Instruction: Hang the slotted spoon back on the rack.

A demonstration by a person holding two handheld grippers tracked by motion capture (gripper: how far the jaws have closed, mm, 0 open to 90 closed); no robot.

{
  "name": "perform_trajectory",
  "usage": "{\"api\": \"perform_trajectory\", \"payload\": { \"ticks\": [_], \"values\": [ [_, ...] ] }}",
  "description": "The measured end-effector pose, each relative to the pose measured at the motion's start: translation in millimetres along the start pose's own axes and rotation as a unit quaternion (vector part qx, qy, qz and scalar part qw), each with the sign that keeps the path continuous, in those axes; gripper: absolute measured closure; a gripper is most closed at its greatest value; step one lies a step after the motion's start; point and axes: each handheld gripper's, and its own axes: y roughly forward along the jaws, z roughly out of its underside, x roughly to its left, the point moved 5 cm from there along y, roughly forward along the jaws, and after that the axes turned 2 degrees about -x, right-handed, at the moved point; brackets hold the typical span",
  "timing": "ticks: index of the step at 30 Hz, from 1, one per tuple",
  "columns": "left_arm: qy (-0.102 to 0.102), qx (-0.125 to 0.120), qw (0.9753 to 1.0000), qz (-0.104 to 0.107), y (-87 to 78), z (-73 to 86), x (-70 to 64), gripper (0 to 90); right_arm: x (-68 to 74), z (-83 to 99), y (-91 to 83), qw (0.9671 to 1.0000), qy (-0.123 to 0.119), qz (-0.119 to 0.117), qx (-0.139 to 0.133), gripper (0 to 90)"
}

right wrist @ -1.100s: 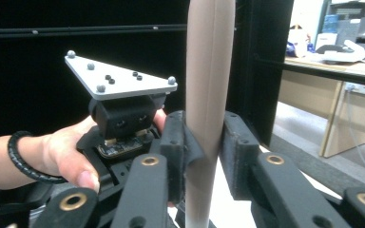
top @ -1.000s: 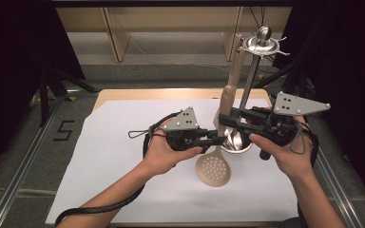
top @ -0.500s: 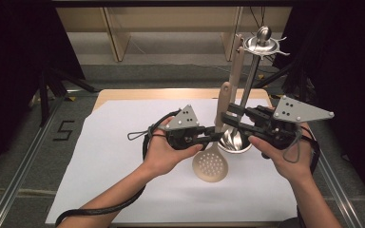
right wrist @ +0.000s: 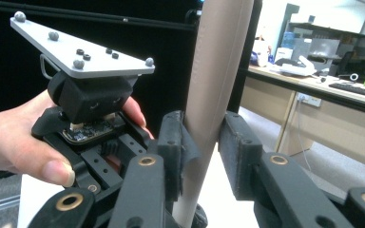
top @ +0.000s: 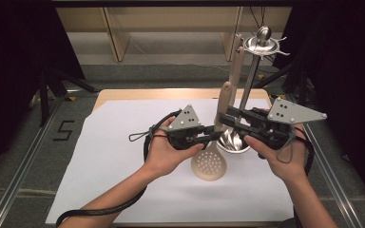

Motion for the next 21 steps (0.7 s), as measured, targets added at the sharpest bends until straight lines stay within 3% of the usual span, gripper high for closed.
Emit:
{"api": "perform_trajectory", "payload": {
  "ticks": [6,8,10,16,21],
  "values": [
    [0.01,-0.001,0.9999,-0.005,2.9,-1.9,-1.1,77.4,2.4,0.0,-1.0,0.9991,0.038,-0.017,-0.014,75.1],
    [0.015,-0.004,0.9999,-0.002,4.6,-2.9,-1.3,77.1,-0.1,-1.2,-2.0,0.9995,0.025,-0.009,-0.019,75.3],
    [0.021,-0.01,0.9997,0.003,6.3,-4.1,-2.0,76.5,-0.8,-1.8,-4.4,0.9991,0.037,-0.011,-0.018,75.4],
    [0.046,-0.029,0.9985,-0.001,3.3,-8.1,-0.4,57.1,-13.3,-6.3,-16.1,0.9987,0.042,-0.005,-0.029,75.5],
    [0.041,-0.034,0.9985,-0.012,-6.2,-4.1,5.7,54.1,-33.2,-9.6,-29.3,0.9983,0.052,-0.001,-0.027,75.5]
  ]
}}
